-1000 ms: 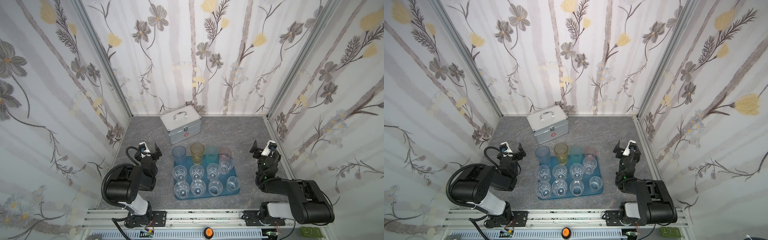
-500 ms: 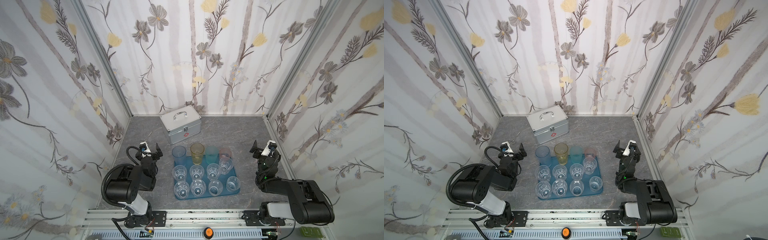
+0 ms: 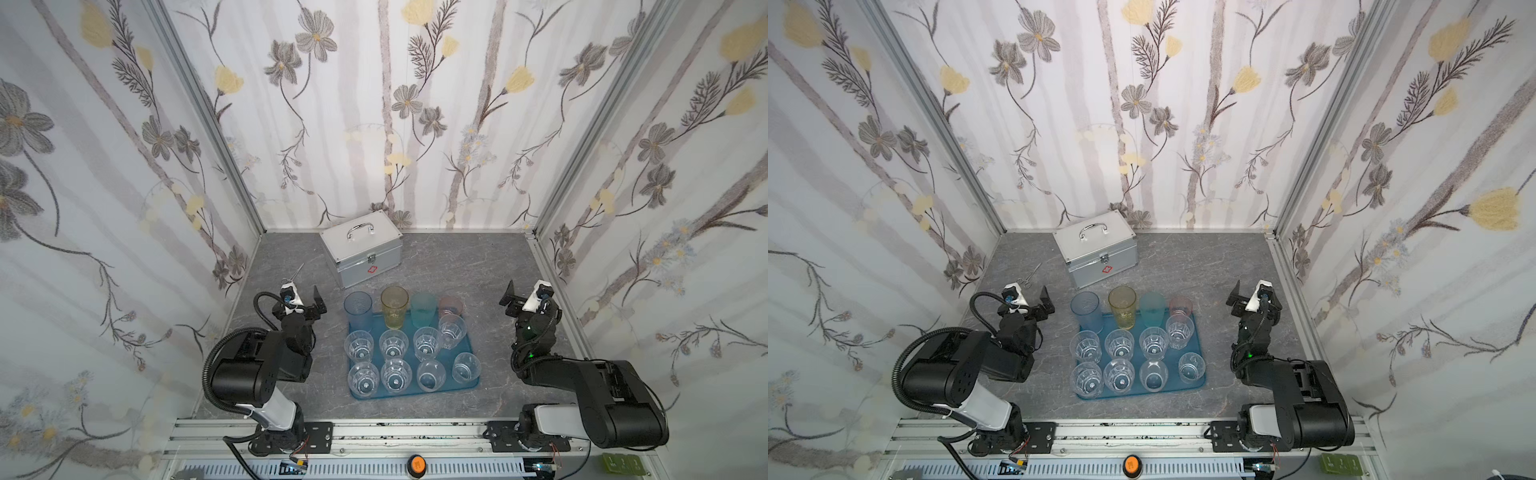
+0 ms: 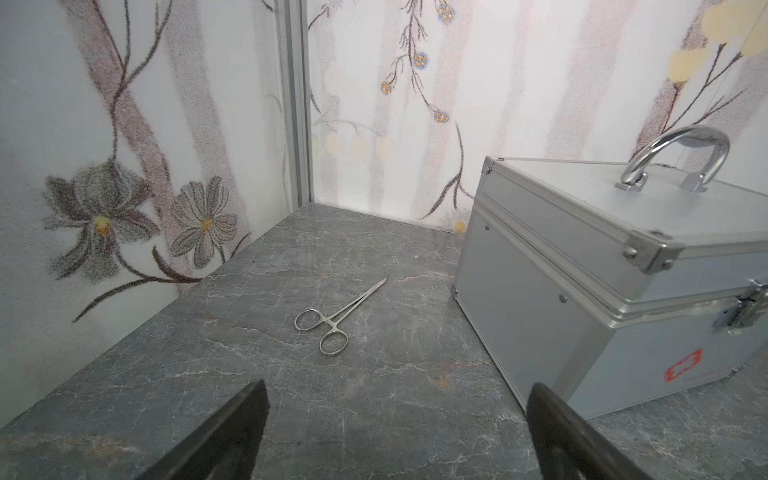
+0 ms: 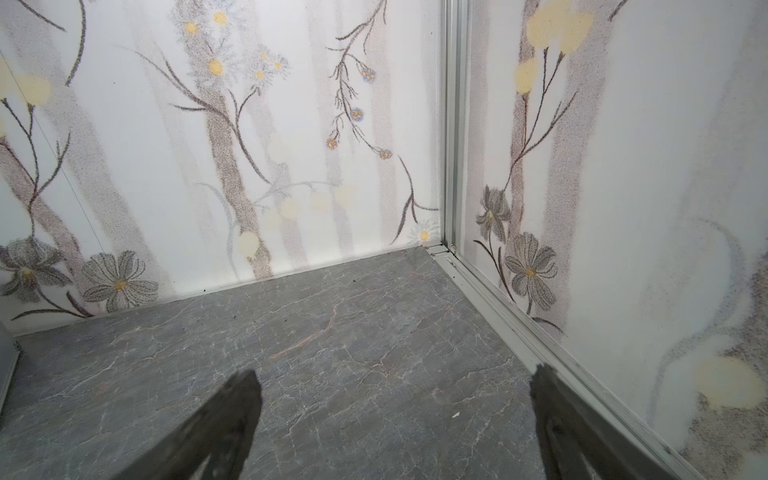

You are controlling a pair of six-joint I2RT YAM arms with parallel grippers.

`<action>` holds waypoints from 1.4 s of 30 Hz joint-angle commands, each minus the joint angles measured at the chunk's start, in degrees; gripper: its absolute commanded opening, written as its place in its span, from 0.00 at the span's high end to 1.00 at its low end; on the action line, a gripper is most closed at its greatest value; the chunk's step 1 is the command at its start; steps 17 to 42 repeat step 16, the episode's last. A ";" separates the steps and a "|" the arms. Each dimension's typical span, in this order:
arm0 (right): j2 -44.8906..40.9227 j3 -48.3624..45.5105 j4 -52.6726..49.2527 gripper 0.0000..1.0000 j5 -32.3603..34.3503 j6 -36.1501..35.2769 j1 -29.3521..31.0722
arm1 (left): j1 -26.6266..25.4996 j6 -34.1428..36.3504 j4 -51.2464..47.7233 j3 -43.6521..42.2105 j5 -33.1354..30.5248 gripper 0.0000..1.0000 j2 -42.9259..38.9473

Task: Place the glasses into the tray

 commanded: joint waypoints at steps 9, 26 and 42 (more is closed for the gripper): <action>0.11 0.13 1.76 0.00 -0.34 -0.14 0.01 | -0.02 1.17 0.96 0.22 1.28 0.00 0.15; 0.11 0.09 1.75 0.00 -0.32 -0.13 0.01 | -1.11 2.14 1.12 -0.41 0.96 0.00 -0.38; 0.11 0.09 1.75 0.00 -0.32 -0.13 0.01 | -1.11 2.14 1.12 -0.41 0.96 0.00 -0.38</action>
